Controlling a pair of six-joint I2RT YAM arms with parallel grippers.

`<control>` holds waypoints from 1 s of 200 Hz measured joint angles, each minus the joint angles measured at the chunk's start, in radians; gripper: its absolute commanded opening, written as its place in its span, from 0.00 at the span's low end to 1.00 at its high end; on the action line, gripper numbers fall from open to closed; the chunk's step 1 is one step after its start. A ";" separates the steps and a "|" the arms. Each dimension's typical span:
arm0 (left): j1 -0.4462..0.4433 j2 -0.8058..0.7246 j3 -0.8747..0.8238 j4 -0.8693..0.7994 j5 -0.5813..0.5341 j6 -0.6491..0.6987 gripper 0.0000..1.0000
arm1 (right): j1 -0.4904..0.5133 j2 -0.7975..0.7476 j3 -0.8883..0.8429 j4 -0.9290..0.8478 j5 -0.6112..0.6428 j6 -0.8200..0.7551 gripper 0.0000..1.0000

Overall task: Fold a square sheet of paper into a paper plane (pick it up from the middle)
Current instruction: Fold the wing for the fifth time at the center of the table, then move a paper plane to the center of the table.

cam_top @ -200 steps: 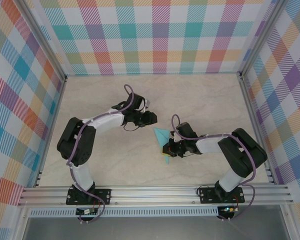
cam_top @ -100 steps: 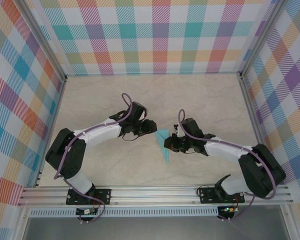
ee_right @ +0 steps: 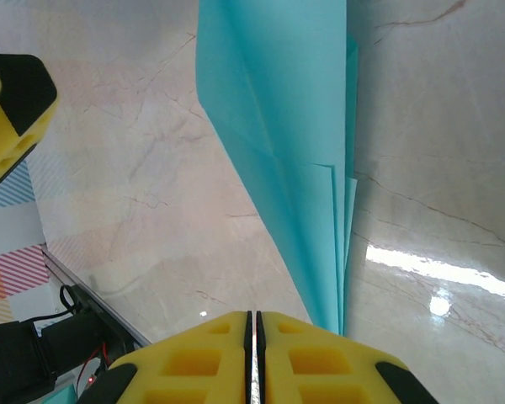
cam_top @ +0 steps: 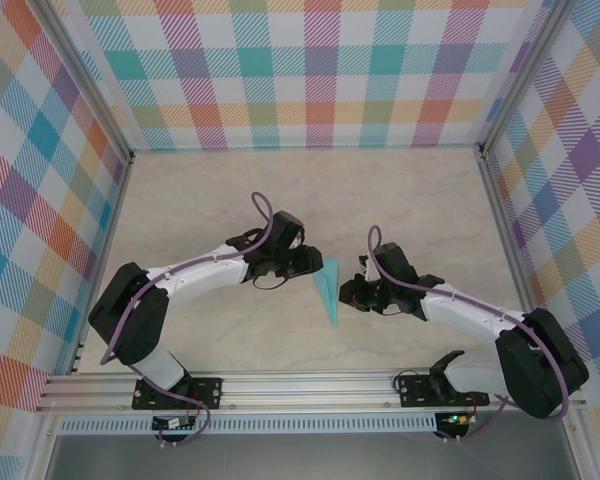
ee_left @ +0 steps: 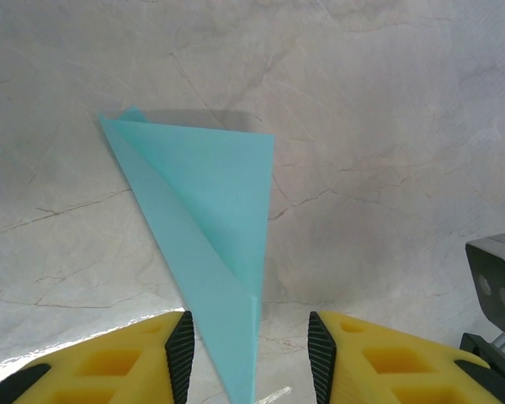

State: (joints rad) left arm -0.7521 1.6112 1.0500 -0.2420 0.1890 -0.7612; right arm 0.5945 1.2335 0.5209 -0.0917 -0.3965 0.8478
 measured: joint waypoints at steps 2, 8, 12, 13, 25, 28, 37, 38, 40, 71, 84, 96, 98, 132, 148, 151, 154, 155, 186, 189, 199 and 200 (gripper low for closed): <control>0.000 0.000 0.000 0.000 0.000 -0.001 0.41 | 0.000 0.000 0.000 0.000 -0.001 0.000 0.12; 0.000 0.002 0.000 0.001 -0.004 -0.005 0.41 | 0.000 0.001 0.000 0.001 -0.009 -0.002 0.12; 0.000 0.002 0.000 0.001 -0.005 -0.006 0.41 | 0.000 0.002 0.000 0.002 -0.014 -0.003 0.12; 0.000 0.003 0.000 0.001 -0.005 -0.006 0.41 | 0.000 0.002 0.000 0.002 -0.015 -0.003 0.12; 0.000 0.006 0.000 0.001 -0.011 -0.010 0.40 | 0.000 0.011 0.000 0.010 -0.035 -0.008 0.12; 0.000 0.007 0.000 0.001 -0.013 -0.010 0.40 | 0.000 0.016 0.001 0.012 -0.040 -0.011 0.12; 0.000 0.010 0.000 0.001 -0.018 -0.010 0.40 | 0.001 0.029 0.005 0.015 -0.054 -0.016 0.12; 0.000 0.011 0.000 0.001 -0.019 -0.010 0.40 | 0.001 0.031 0.006 0.015 -0.055 -0.018 0.12; 0.000 0.011 0.000 0.001 -0.019 -0.010 0.40 | 0.002 0.036 0.008 0.016 -0.058 -0.019 0.12; 0.000 0.022 0.000 0.001 -0.027 -0.014 0.38 | 0.017 0.098 0.056 0.022 -0.080 -0.026 0.10; 0.000 0.023 0.000 0.000 -0.027 -0.016 0.38 | 0.024 0.116 0.067 0.031 -0.085 -0.026 0.11; 0.001 0.023 0.000 0.001 -0.027 -0.018 0.38 | 0.030 0.129 0.072 0.039 -0.088 -0.026 0.10; 0.001 0.023 0.000 0.001 -0.027 -0.018 0.38 | 0.031 0.130 0.072 0.040 -0.088 -0.026 0.10; 0.013 0.022 -0.036 0.015 -0.024 -0.036 0.38 | 0.043 0.173 0.107 0.037 -0.080 -0.026 0.07; 0.018 0.022 -0.050 0.015 -0.022 -0.043 0.38 | 0.043 0.176 0.116 0.038 -0.079 -0.026 0.06; 0.019 0.022 -0.051 0.015 -0.022 -0.043 0.39 | 0.043 0.176 0.117 0.037 -0.079 -0.026 0.07; 0.020 0.022 -0.051 0.015 -0.022 -0.044 0.39 | 0.043 0.176 0.120 0.035 -0.077 -0.026 0.07; 0.020 0.022 -0.052 0.015 -0.021 -0.044 0.40 | 0.043 0.176 0.121 0.032 -0.075 -0.026 0.07; 0.026 0.021 -0.053 0.015 -0.011 -0.064 0.51 | 0.035 0.151 0.142 -0.045 0.015 -0.034 0.12; 0.026 0.021 -0.053 0.015 -0.010 -0.061 0.52 | 0.033 0.145 0.142 -0.054 0.022 -0.033 0.12; 0.026 0.021 -0.051 0.009 -0.011 -0.074 0.54 | 0.017 0.118 0.142 -0.078 0.048 -0.034 0.14; 0.026 0.021 -0.050 0.008 -0.011 -0.074 0.55 | 0.014 0.115 0.142 -0.080 0.050 -0.034 0.14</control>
State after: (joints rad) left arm -0.7261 1.6325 0.9997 -0.2344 0.1780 -0.8356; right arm 0.6090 1.3483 0.6628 -0.1719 -0.3462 0.8143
